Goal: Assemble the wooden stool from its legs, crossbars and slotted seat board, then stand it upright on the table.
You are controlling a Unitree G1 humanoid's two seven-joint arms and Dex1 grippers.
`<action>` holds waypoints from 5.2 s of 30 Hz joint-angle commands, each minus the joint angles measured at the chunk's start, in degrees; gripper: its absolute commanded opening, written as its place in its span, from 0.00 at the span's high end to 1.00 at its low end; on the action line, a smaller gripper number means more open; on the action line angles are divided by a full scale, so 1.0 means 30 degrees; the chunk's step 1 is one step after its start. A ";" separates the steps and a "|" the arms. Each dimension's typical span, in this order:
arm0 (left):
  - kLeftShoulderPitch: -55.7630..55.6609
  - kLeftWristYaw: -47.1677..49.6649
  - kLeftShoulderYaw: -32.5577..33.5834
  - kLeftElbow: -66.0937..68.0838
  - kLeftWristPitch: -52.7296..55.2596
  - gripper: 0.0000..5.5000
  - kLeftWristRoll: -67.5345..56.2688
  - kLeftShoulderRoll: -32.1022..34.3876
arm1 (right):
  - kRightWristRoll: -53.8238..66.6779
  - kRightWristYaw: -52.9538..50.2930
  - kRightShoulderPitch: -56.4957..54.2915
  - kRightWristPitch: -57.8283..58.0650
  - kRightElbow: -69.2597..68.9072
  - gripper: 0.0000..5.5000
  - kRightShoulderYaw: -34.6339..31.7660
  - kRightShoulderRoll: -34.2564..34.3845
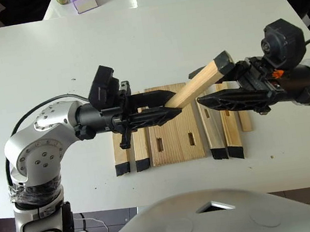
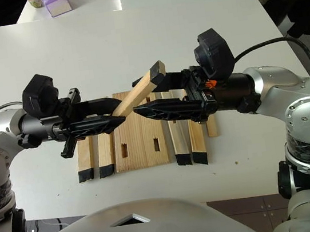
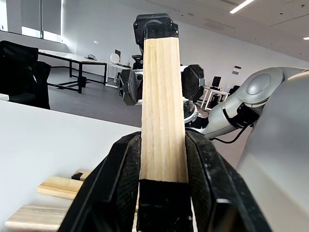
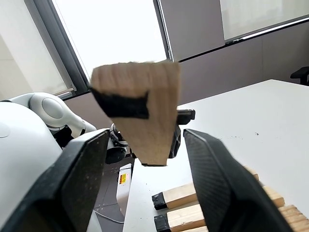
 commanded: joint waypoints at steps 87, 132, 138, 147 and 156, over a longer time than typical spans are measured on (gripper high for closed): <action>0.3830 0.5343 -0.4461 0.1481 -0.6852 0.45 1.2650 -0.1586 | -2.1638 0.9718 0.6372 -1.6009 0.5531 0.76 0.3105 -0.6556; 0.2488 0.4422 -0.4945 0.2145 -0.5843 0.45 1.2681 -0.1458 | -2.1203 0.9843 0.7254 -1.3314 1.0675 0.76 0.7558 -0.4310; 0.2193 0.4120 -0.4905 0.2211 -0.5692 0.45 1.2536 -0.1368 | -2.1565 0.8200 0.7708 -1.3807 1.0593 0.76 0.7526 -0.4128; 0.1993 0.4045 -0.4956 0.2324 -0.5582 0.45 1.2581 -0.1457 | -2.3038 0.5899 0.7804 -1.5987 1.2144 0.51 0.7233 -0.2666; 0.2414 0.4660 -0.4796 0.2260 -0.5898 0.45 1.2856 -0.1807 | -1.8519 0.5648 0.7665 -1.2746 0.6739 0.50 0.2751 -0.3073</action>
